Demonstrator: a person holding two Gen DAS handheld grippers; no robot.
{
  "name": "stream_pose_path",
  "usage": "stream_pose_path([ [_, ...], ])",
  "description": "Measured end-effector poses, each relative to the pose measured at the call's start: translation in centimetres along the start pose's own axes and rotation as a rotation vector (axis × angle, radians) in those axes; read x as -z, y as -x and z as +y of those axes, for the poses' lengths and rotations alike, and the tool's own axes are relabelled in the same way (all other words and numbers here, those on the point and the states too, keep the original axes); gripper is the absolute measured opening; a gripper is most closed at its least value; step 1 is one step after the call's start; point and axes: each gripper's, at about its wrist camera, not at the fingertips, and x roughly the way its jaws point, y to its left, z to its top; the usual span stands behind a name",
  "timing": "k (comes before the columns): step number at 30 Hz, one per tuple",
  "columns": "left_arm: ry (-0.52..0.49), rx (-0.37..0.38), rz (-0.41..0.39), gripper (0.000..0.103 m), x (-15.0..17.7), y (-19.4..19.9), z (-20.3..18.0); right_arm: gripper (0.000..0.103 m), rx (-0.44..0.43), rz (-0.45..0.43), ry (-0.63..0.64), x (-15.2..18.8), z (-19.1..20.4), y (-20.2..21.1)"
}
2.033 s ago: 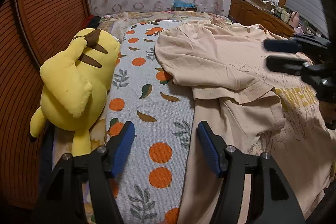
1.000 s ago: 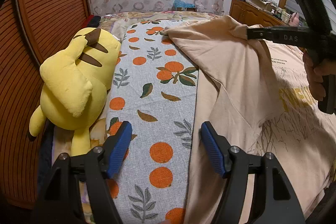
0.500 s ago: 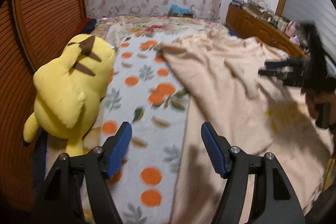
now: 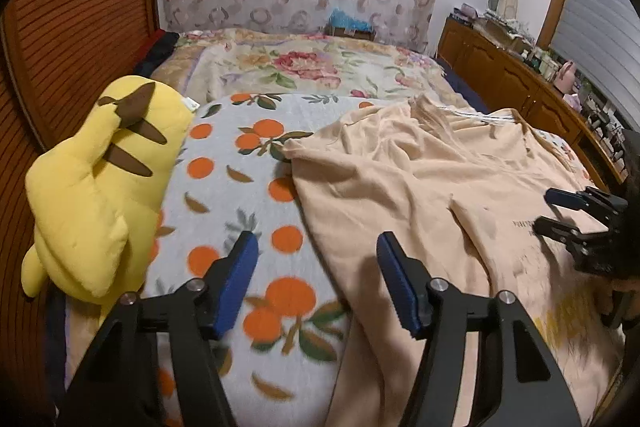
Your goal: Fold small clothes
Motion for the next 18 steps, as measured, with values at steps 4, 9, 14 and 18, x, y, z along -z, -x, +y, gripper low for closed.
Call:
stream_pose_path([
  [4,0.028,0.039,0.035,0.046,-1.0,-1.6,-0.2,0.066,0.001,0.0,0.001,0.0,-0.1,0.0],
  [9,0.002,0.058,0.061,0.014,-1.4,-2.1,-1.0,0.066,0.0,0.0,0.001,0.0,-0.1,0.0],
  [14,-0.059,0.011,0.052,0.001,-1.7,-1.4,-1.2,0.067,0.002,-0.001,0.002,-0.1,-0.2,0.0],
  [18,-0.065,-0.045,0.015,0.001,-3.0,-0.4,0.3,0.067,0.002,-0.001,0.003,-0.1,-0.2,0.0],
])
